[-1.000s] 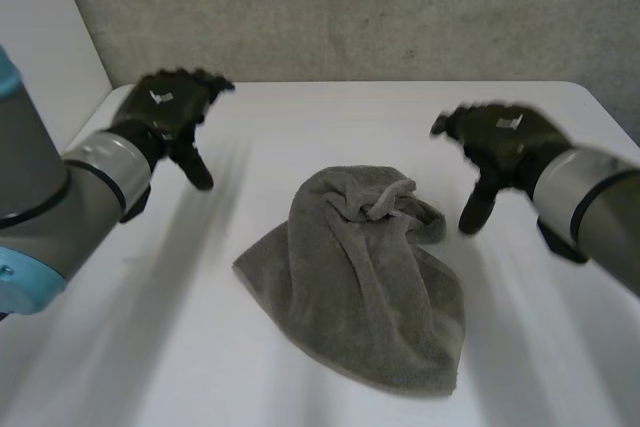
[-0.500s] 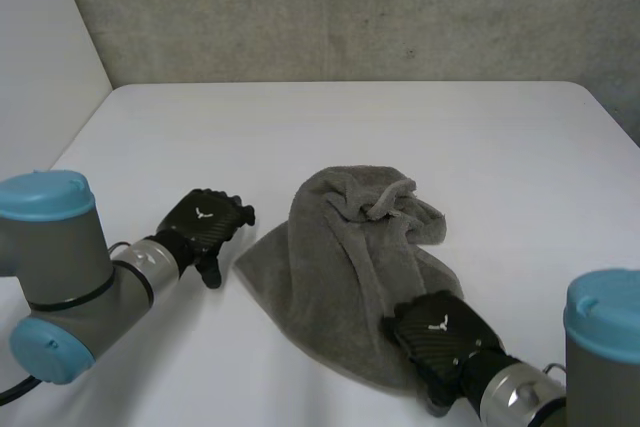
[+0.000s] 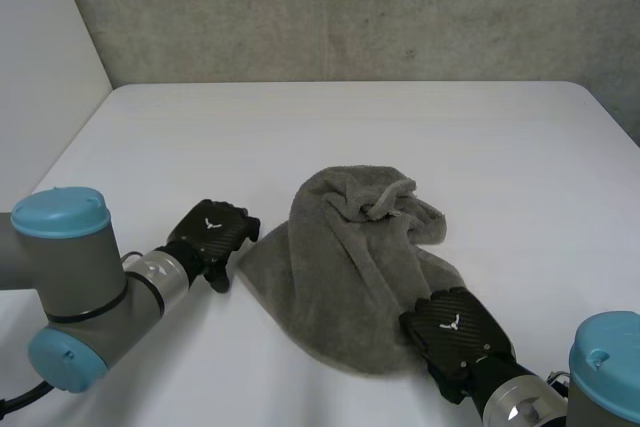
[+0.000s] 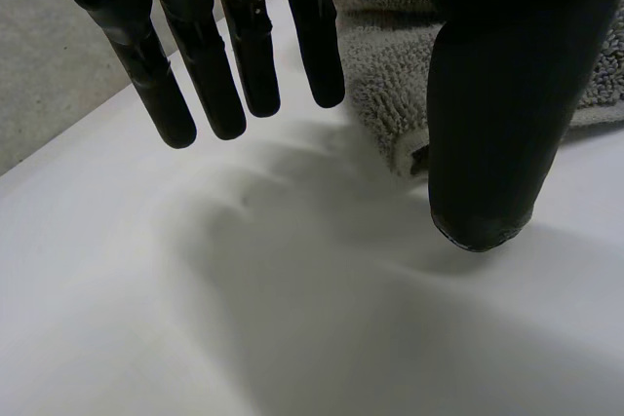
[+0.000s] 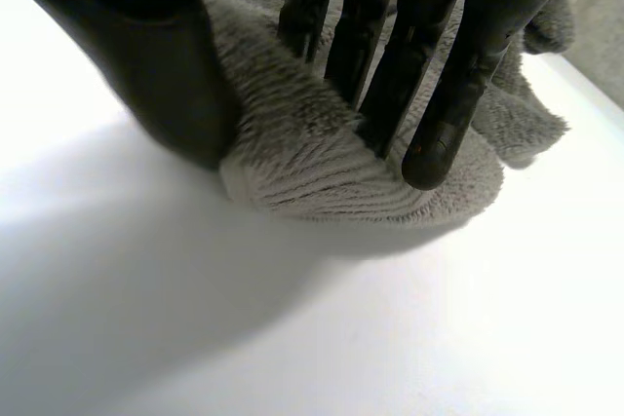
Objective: Fold the towel.
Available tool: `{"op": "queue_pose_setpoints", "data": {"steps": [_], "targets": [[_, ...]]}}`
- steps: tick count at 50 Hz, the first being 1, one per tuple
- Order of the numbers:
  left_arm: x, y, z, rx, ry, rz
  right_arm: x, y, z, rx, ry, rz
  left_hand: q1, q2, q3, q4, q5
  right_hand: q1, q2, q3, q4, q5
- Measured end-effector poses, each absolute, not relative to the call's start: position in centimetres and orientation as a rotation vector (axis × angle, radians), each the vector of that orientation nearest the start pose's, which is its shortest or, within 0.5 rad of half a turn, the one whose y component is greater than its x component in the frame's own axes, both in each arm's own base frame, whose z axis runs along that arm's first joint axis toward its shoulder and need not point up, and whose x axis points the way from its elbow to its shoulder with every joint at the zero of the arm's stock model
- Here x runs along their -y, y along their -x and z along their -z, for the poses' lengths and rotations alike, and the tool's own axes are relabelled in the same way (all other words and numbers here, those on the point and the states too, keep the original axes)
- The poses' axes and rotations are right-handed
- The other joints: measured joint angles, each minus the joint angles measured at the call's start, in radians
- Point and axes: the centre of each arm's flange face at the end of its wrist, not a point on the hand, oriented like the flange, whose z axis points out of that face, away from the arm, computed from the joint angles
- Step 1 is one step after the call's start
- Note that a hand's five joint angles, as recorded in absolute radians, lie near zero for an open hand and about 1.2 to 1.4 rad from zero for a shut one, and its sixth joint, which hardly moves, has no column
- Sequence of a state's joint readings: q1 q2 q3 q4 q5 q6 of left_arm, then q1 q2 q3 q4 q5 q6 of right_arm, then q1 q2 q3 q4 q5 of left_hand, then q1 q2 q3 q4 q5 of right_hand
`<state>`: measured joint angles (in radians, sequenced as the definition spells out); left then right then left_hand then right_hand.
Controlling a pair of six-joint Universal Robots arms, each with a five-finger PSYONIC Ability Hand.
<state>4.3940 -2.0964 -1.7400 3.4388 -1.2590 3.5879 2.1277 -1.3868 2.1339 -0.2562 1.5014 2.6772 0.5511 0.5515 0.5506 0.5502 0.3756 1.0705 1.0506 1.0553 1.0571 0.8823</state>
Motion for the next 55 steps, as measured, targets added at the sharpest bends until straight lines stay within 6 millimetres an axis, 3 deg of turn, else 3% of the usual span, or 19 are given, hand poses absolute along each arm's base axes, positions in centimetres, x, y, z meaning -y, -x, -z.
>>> {"op": "queue_pose_setpoints", "data": {"steps": [6,22,37,53,55], "targets": [[26.4,25.9,-11.4,-2.446,-1.316,1.860,14.1,-24.4,-13.0,-2.252,1.275,1.631,0.000,-0.001,-0.001,0.000,0.000,0.266,0.274,0.252,0.280,0.284],[25.3,27.2,-11.5,-2.477,-1.357,1.886,15.2,-24.6,-13.7,-2.238,1.209,1.721,0.002,0.003,0.004,0.004,0.004,0.267,0.274,0.260,0.281,0.284],[25.9,27.7,-11.4,-2.458,-1.328,1.959,16.8,-23.8,-14.7,-2.275,1.024,1.759,0.162,0.161,0.162,0.162,0.160,0.268,0.274,0.260,0.281,0.284],[25.3,29.1,-11.8,-2.503,-1.328,2.011,17.6,-23.6,-15.1,-2.278,1.002,1.790,0.183,0.179,0.179,0.179,0.176,0.268,0.274,0.260,0.281,0.284],[25.3,29.2,-11.7,-2.506,-1.331,2.011,17.9,-23.6,-15.2,-2.277,0.995,1.800,0.318,0.319,0.319,0.314,0.314,0.268,0.274,0.260,0.281,0.284]]}}
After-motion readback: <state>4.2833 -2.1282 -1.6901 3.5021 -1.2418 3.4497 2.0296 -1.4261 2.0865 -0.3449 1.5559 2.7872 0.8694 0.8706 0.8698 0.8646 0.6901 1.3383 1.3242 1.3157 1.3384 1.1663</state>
